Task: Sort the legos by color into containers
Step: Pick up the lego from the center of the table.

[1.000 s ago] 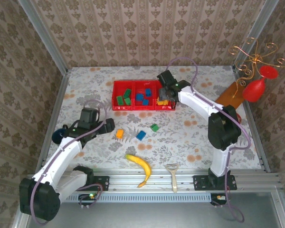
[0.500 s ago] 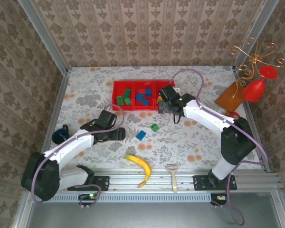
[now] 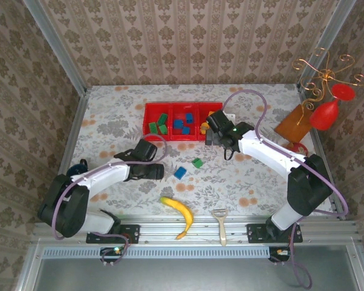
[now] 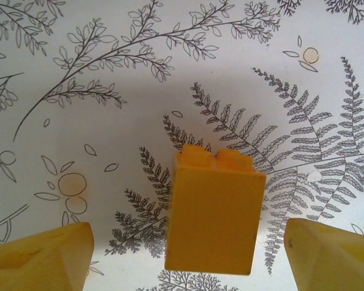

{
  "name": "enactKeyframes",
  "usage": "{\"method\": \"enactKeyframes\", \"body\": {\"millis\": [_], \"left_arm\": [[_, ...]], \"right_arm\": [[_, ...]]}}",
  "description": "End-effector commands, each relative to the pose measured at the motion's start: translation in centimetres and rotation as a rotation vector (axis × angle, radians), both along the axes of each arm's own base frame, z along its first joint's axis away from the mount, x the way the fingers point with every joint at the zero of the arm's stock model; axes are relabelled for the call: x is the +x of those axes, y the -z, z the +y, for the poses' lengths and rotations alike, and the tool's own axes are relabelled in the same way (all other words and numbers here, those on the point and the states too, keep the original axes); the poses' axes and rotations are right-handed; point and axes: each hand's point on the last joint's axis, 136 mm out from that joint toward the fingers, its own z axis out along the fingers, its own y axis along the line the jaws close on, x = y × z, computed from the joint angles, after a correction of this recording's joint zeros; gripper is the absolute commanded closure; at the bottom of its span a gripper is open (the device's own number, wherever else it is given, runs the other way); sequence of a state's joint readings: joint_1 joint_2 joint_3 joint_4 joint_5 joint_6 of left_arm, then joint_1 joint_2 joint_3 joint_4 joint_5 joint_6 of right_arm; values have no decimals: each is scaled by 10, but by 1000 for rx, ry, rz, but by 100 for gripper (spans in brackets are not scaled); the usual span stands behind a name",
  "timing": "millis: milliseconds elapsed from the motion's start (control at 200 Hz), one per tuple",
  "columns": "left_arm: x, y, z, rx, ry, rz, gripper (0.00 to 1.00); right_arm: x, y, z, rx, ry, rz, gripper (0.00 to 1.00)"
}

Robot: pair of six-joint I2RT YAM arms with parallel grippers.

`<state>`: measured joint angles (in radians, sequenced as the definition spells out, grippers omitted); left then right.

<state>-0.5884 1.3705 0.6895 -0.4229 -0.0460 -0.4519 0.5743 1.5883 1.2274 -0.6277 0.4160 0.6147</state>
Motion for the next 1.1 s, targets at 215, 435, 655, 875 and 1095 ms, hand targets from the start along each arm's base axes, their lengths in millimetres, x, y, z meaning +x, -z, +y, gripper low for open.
{"method": "enactKeyframes", "body": {"millis": [215,435,655,875,1095], "left_arm": [[9,5,-3,36,17,-4,23],[8,10,-3,43,16,7,29],[12,15,-7,40,19,6,32],[21,19,-9,60,25,5,39],[22,23,-7,81,25,13,53]], "right_arm": [[0,-6,-7,-8,43,-25,0],[0,-7,-6,-5,42,-27,0],[0,-6,-6,-2,42,-28,0],[-1,-6,-6,-2,43,-27,0],[-2,-6,-7,-6,43,-26,0]]}}
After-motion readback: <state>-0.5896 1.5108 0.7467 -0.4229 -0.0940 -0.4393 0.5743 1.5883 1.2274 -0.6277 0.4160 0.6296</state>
